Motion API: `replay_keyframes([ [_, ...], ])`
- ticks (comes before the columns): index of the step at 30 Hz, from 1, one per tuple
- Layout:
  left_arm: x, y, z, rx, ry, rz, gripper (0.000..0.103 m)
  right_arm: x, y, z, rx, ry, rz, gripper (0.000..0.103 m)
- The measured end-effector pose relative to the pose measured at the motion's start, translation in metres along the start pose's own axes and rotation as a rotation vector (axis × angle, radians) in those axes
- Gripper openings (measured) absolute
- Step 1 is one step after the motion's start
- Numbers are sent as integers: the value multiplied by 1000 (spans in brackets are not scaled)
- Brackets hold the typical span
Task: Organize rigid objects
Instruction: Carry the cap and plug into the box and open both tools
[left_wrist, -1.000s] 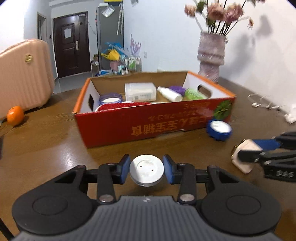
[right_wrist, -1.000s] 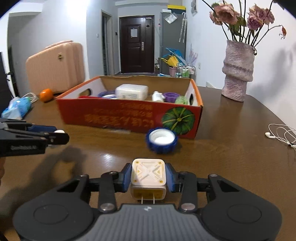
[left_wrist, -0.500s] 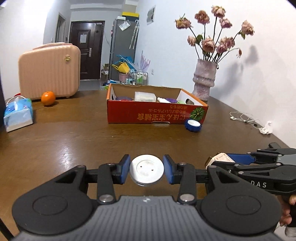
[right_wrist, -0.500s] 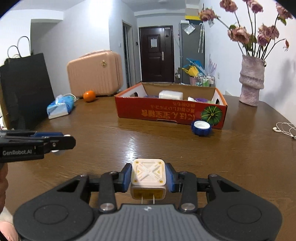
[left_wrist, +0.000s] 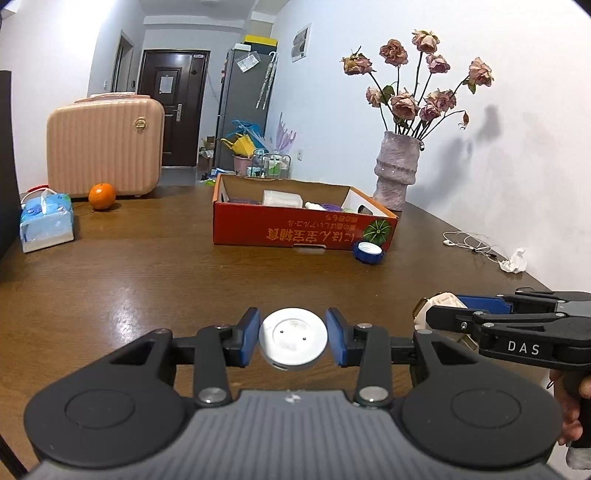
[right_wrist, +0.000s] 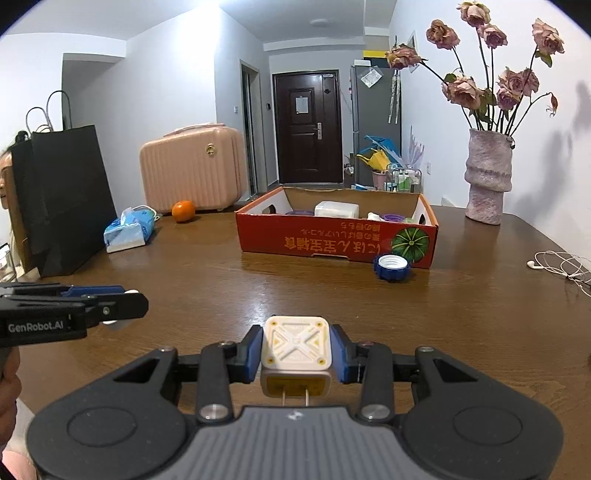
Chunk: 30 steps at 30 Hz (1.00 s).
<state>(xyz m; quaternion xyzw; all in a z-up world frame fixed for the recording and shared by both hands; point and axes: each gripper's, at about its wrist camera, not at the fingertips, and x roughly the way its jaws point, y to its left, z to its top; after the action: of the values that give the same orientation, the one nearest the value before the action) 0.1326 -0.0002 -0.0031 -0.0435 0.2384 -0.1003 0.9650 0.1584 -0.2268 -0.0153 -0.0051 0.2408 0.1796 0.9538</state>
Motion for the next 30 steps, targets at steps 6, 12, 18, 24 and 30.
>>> replay_keyframes([
  [6,27,3,26,3,4,-48,39,29,-25,36,45,-6,70,37],
  [12,101,16,106,-30,2,-117,39,104,-68,115,71,-9,82,37],
  [18,227,46,187,-105,117,-44,39,225,-113,186,153,97,83,37],
  [24,350,70,222,-165,298,10,39,328,-134,212,176,243,45,37],
  [30,408,75,217,-77,370,109,40,379,-127,206,110,334,6,38],
])
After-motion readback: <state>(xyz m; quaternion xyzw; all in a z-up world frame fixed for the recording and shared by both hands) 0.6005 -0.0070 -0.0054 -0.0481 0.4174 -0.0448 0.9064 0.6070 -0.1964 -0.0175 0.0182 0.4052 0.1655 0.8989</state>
